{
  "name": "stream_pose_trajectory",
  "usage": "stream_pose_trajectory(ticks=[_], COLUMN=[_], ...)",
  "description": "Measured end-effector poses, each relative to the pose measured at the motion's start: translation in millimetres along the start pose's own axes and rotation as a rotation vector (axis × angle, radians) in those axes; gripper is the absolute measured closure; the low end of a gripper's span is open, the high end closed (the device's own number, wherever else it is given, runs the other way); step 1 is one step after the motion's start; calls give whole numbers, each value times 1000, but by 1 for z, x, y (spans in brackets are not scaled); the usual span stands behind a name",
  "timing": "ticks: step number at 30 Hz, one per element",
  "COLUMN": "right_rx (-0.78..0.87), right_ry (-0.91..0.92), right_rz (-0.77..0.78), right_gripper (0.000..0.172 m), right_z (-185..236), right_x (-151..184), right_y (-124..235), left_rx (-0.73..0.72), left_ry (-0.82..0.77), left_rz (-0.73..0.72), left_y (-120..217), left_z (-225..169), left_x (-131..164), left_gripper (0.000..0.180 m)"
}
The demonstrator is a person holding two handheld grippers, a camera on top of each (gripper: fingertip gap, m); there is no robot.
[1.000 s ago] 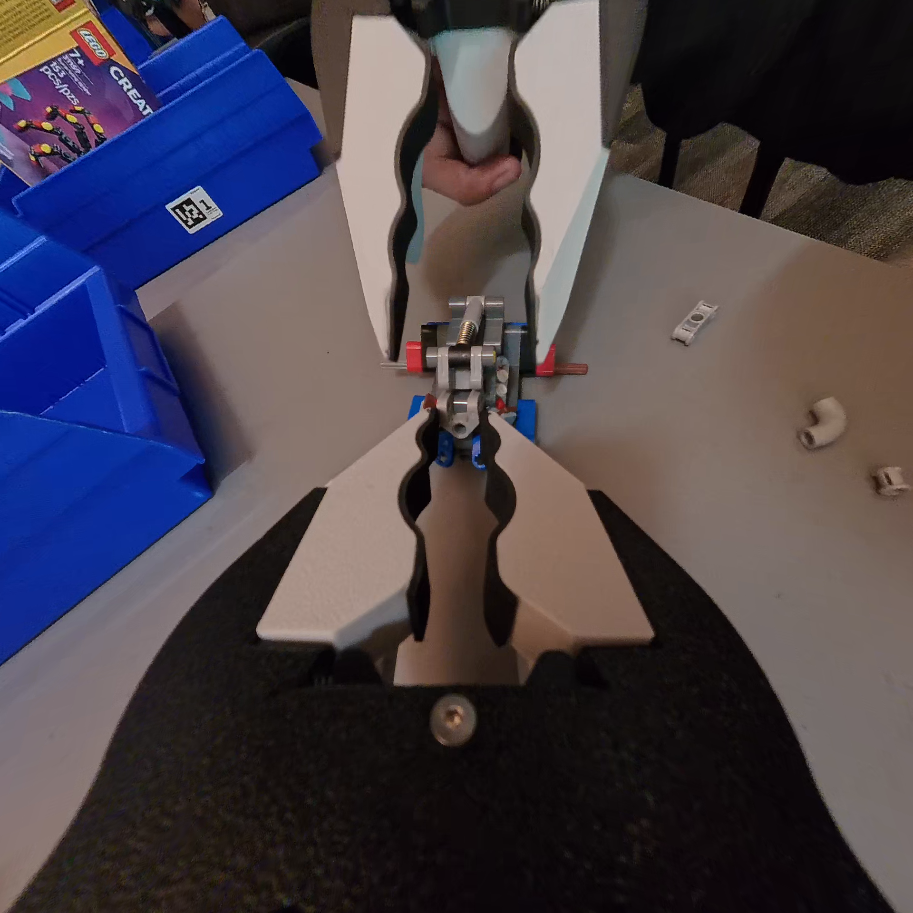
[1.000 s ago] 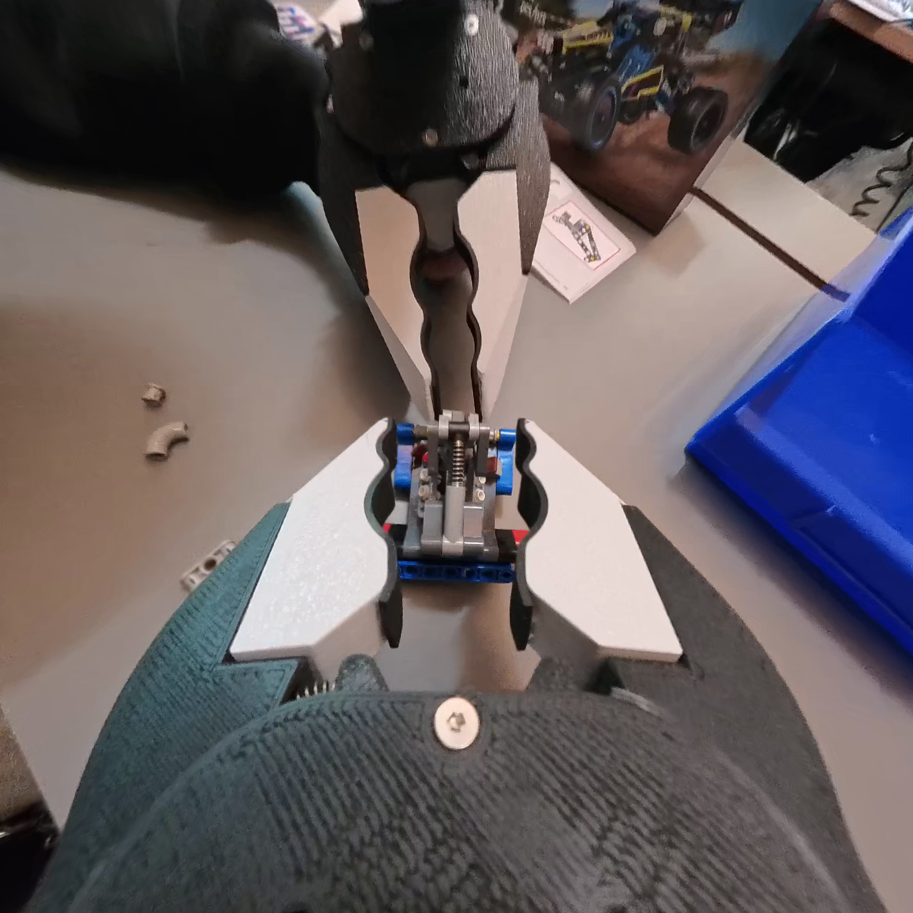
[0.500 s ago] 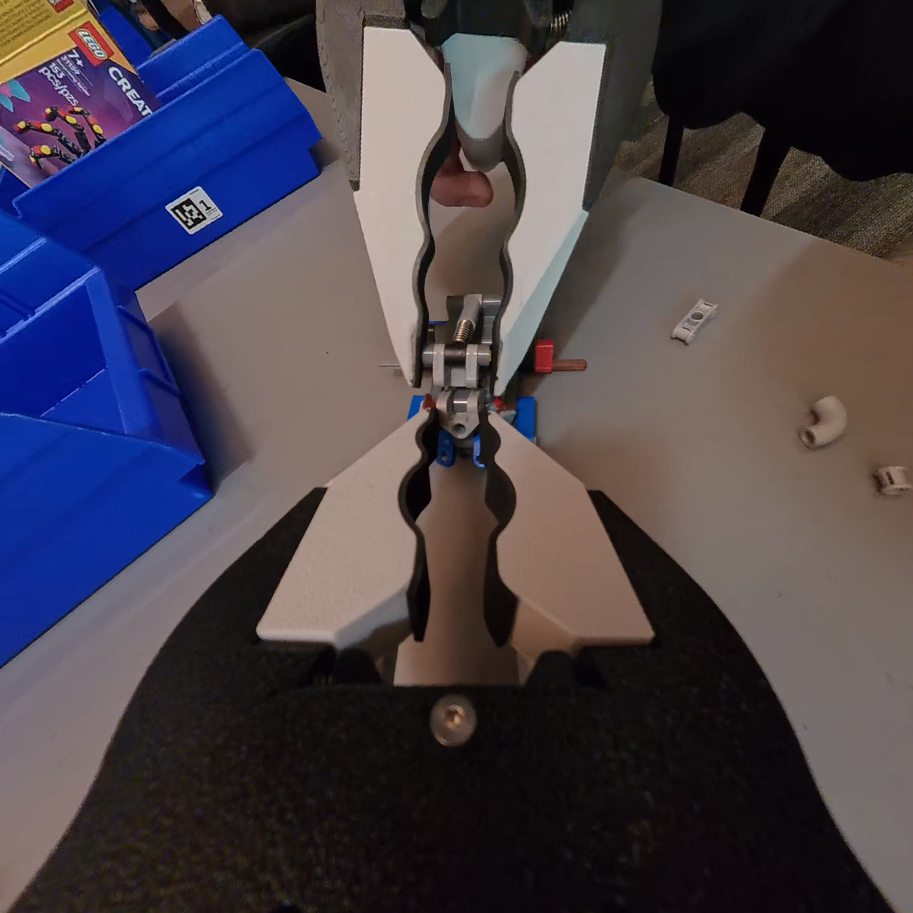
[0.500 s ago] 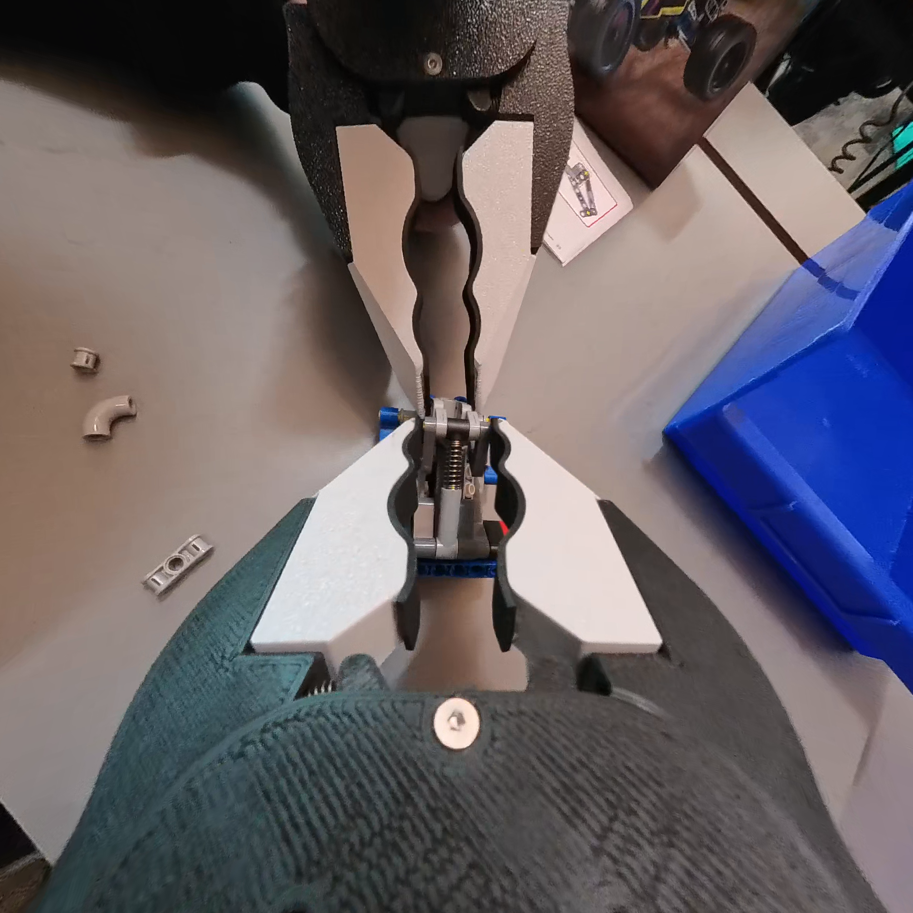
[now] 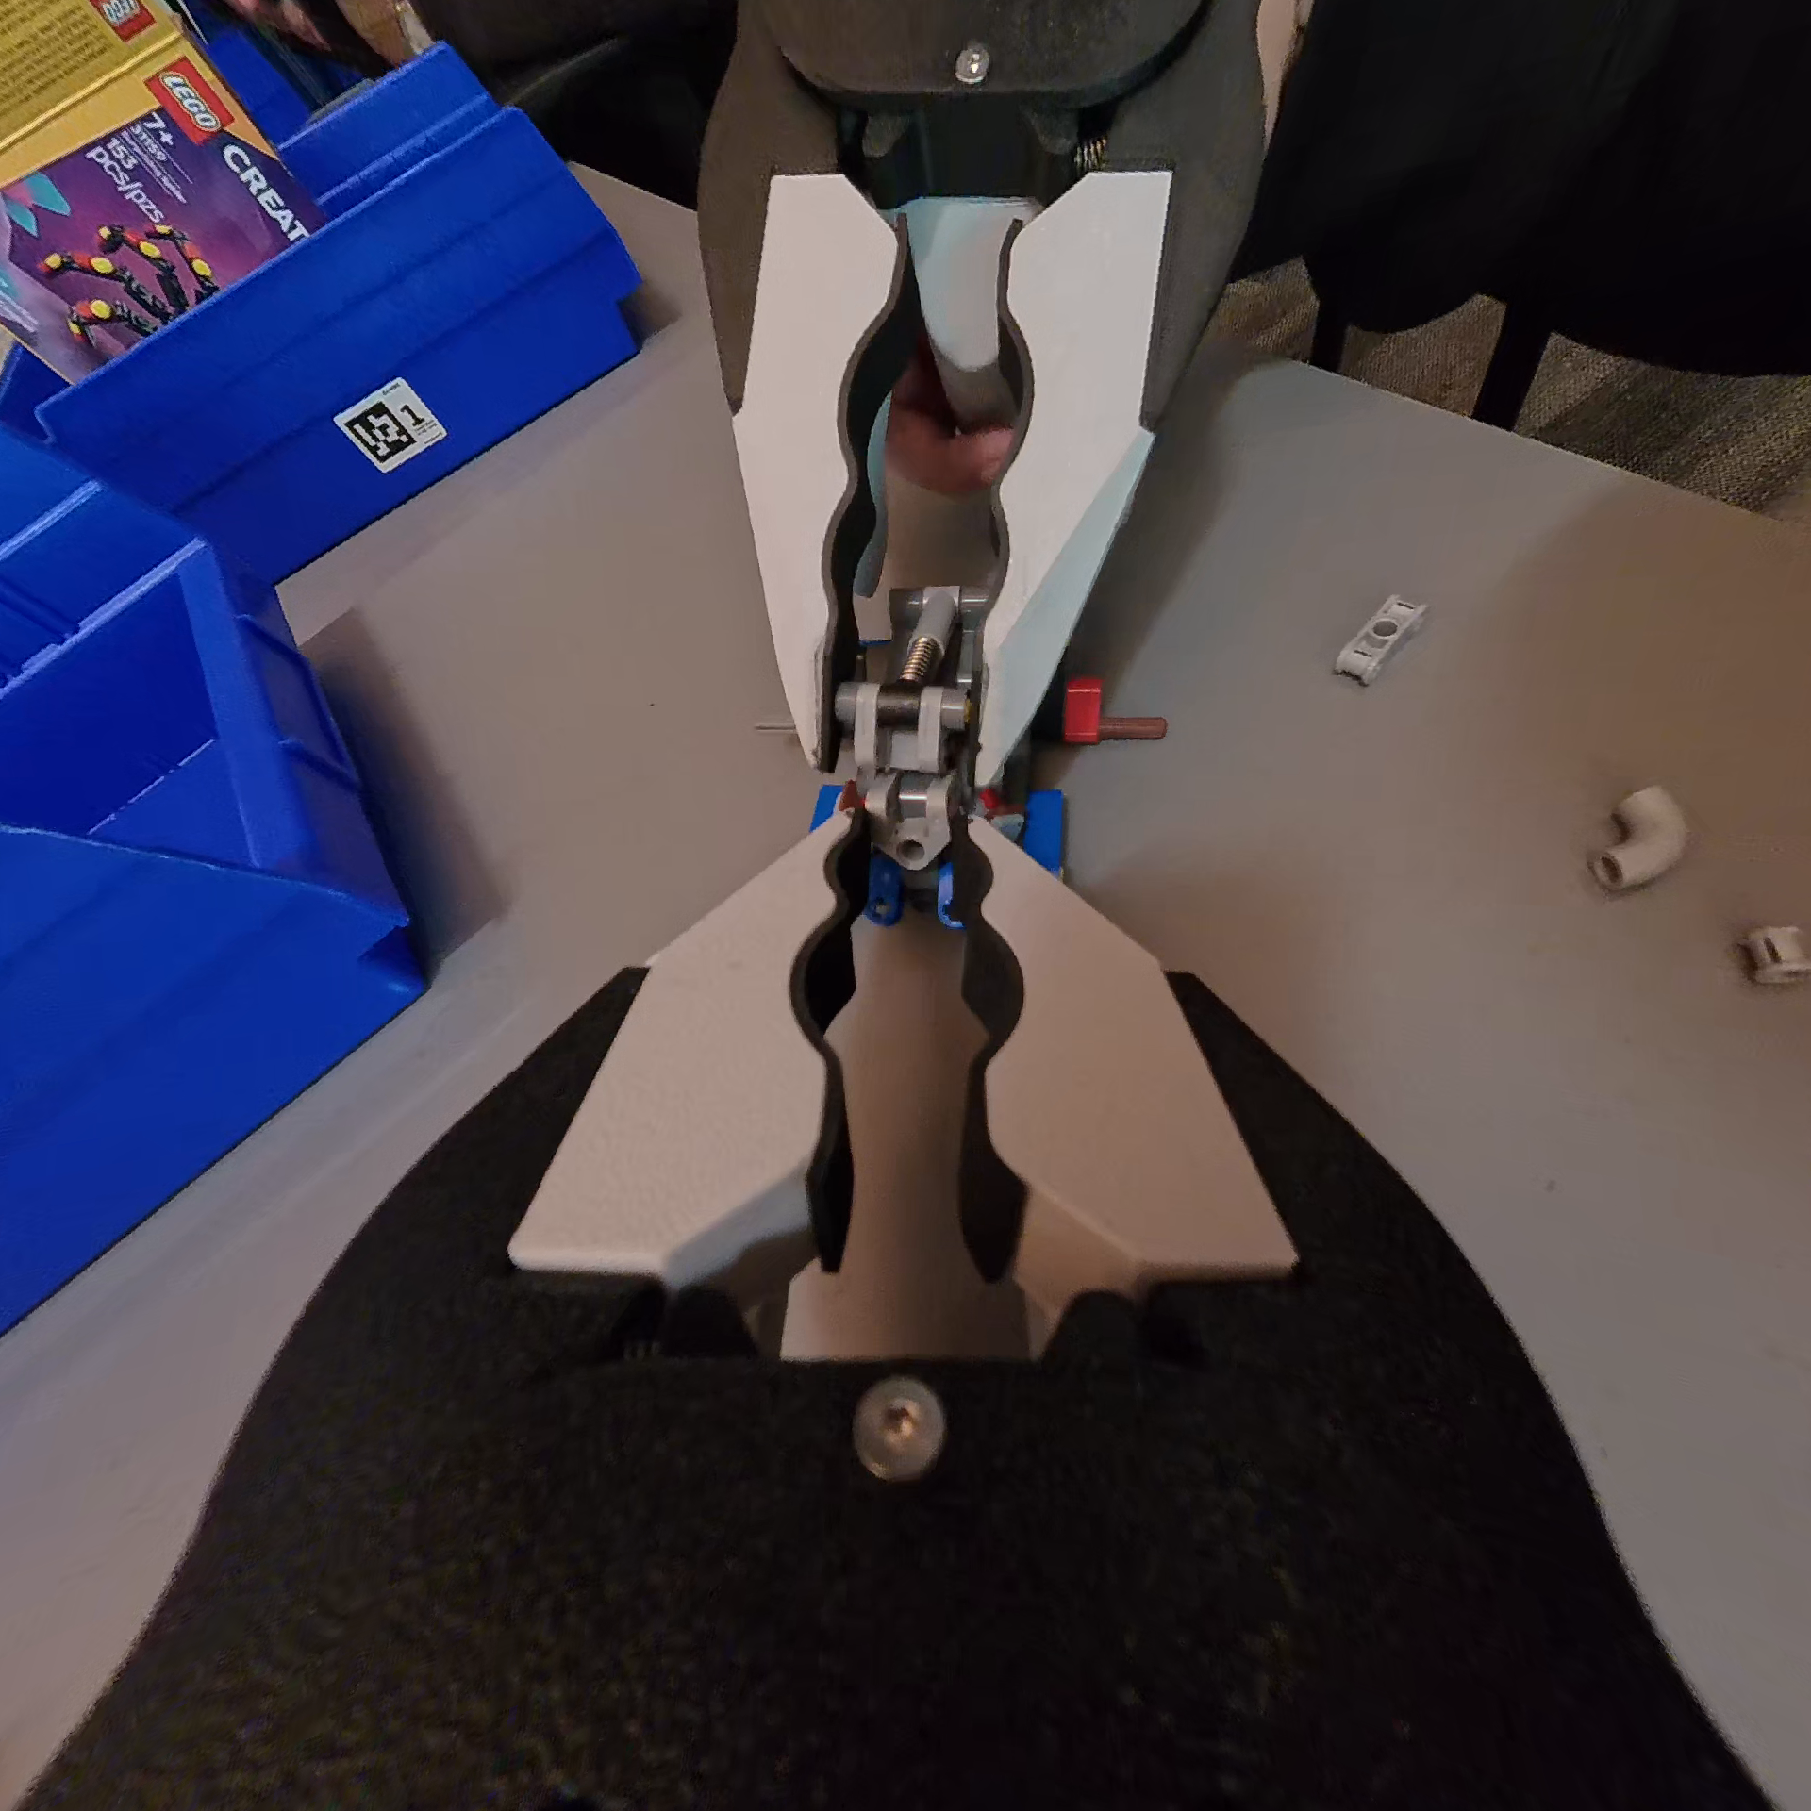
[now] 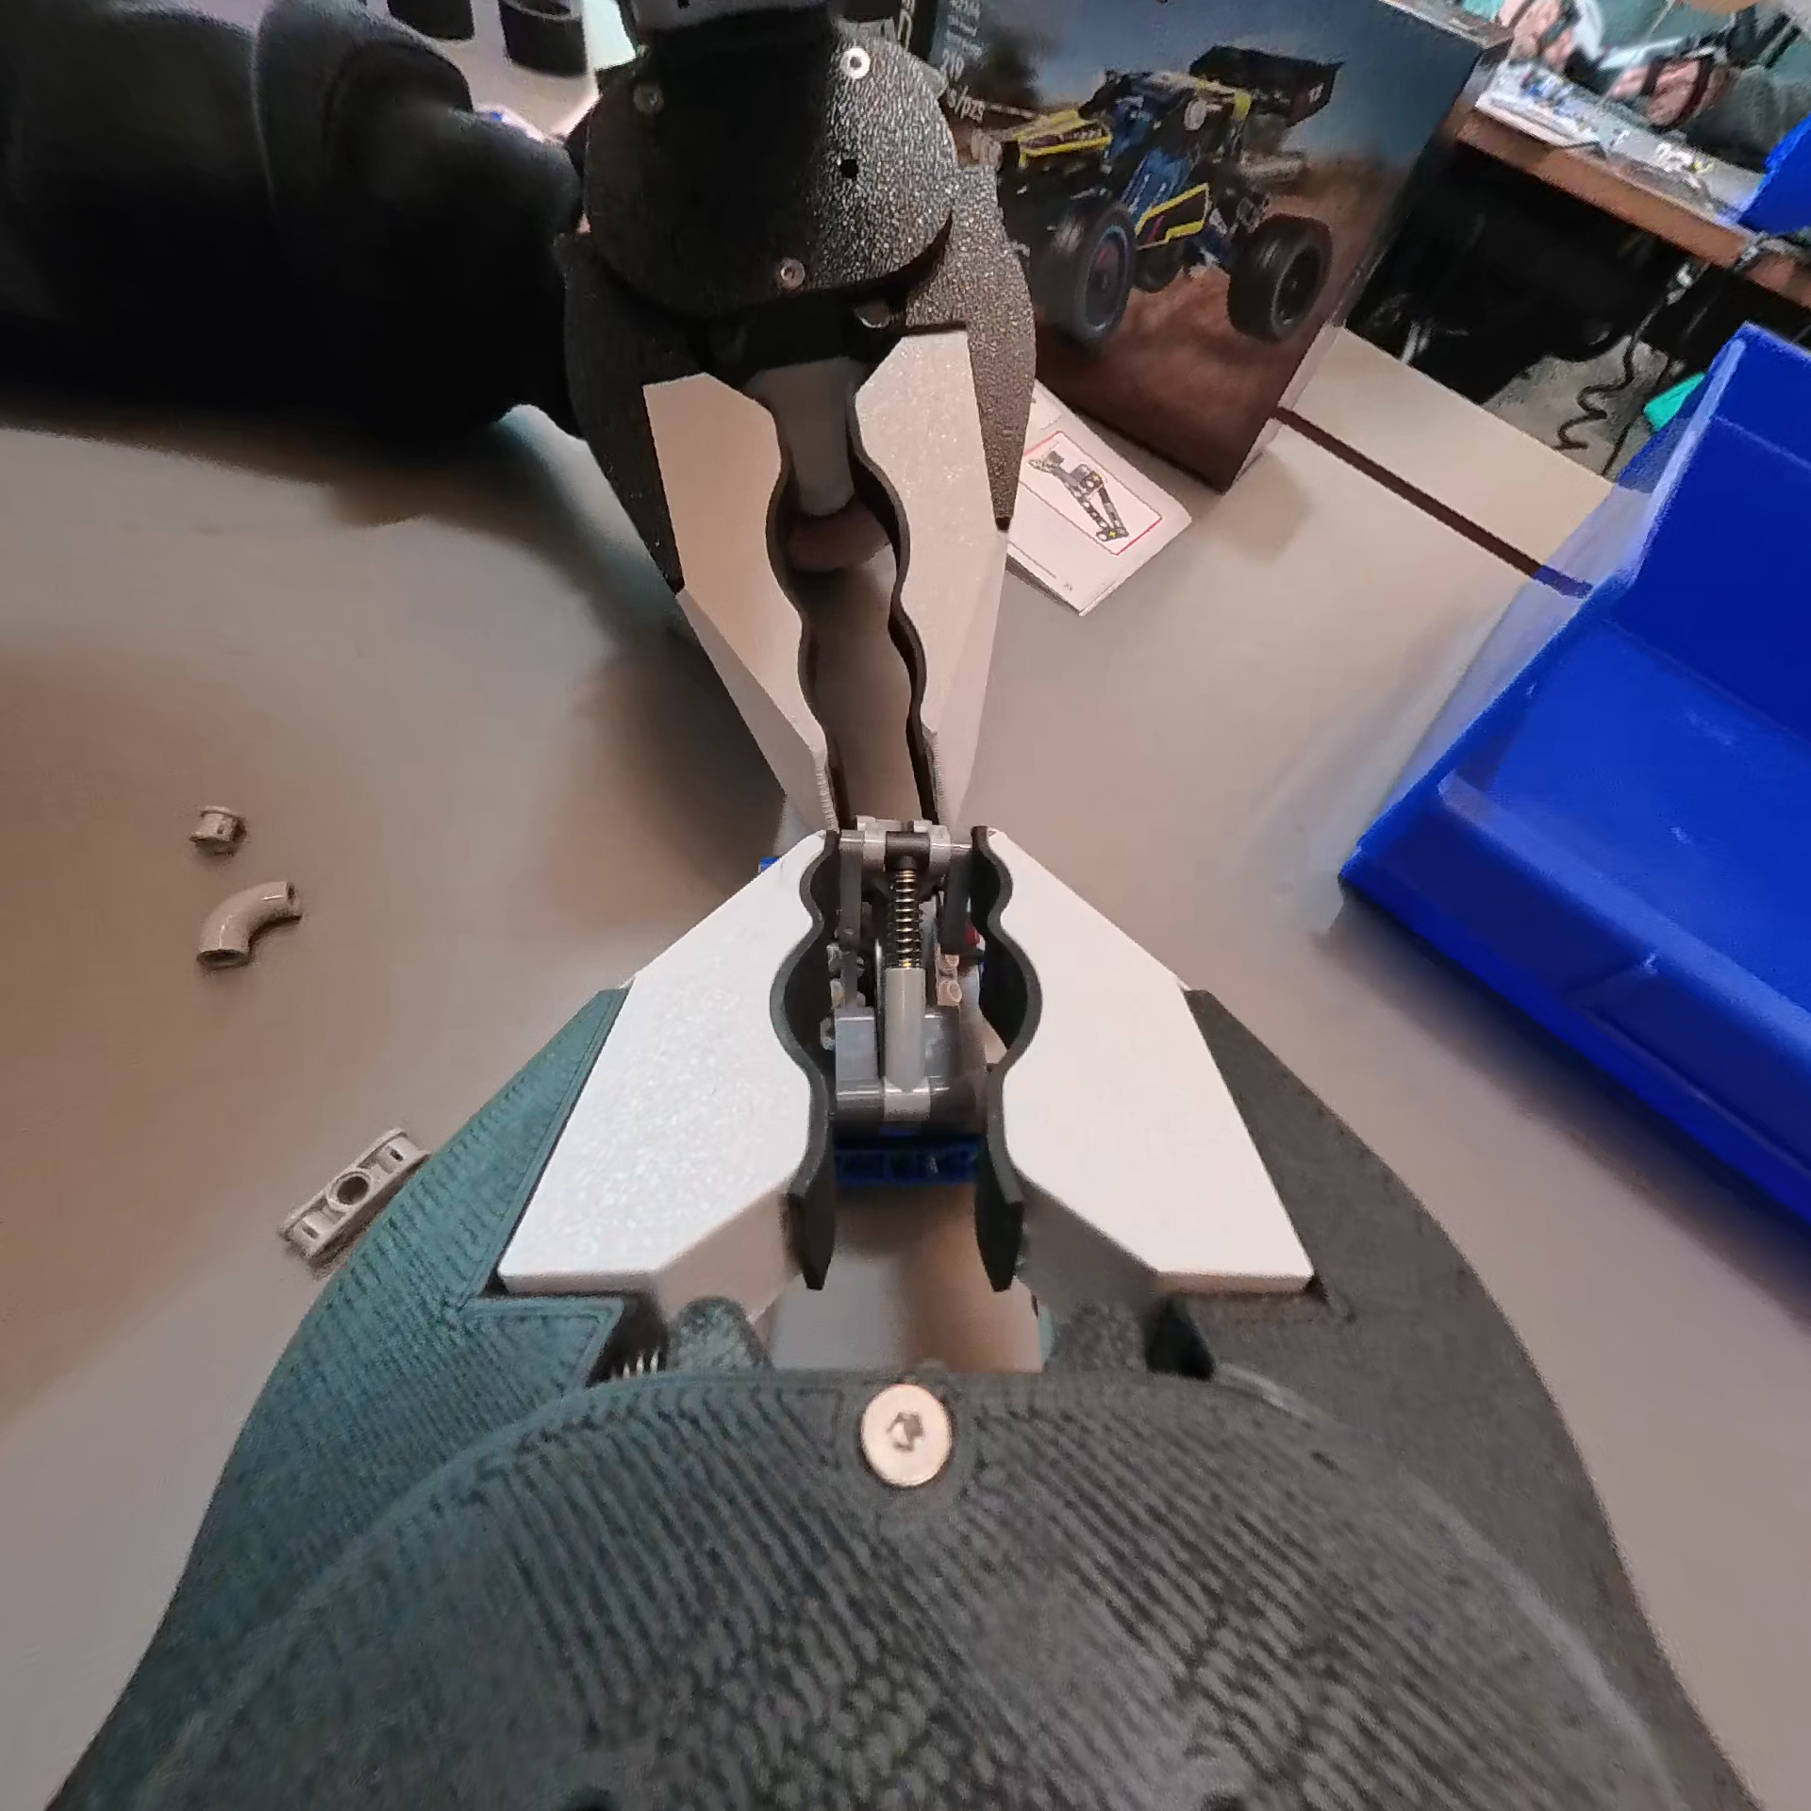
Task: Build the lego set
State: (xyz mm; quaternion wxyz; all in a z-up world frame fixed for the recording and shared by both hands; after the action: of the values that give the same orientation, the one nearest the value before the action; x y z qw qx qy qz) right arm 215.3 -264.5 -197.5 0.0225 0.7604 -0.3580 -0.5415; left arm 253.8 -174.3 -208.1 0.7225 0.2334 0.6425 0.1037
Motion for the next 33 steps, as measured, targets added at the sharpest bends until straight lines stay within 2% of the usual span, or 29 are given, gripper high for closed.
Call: stream_pose_trajectory(ticks=[2,7,13,18,22,24,28,33], right_rx=[-7,-7,-20,24,48,77,65,19], right_ry=[4,17,27,81,82,115,211,191], right_rz=[0,9,73,55,174,209,169,190], right_gripper=[149,136,135,126,124,125,131,143], right_z=[1,-1,0,-4,-6,-6,-1,2], right_x=[0,-3,9,-6,-15,-19,-23,-17], right_y=[1,5,8,7,8,9,4,1], left_rx=[1,-1,-2,-2,-5,-5,-18,-64], left_ry=[-2,-8,-12,-13,-24,-27,-47,-112], left_rz=[1,0,-1,-1,-2,-3,4,84], left_y=[0,0,-1,-1,-1,0,4,3], left_z=[0,-1,-1,-1,-1,-1,-1,-4], left_x=[0,0,0,0,0,-1,-5,-8], left_gripper=[167,167,167,167,167,167,167,167])
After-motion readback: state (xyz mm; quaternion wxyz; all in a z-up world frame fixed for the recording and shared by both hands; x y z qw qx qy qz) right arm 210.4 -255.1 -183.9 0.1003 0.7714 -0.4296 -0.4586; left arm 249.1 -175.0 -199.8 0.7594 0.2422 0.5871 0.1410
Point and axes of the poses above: each gripper's, where its closed fingertips meet, y back along the fingers, x out of its underside, z = x × y across the jaws, the point moved 6 cm from there along y, back along the fingers, and after that the axes turned 14 degrees about y, right-handed, at the moved point
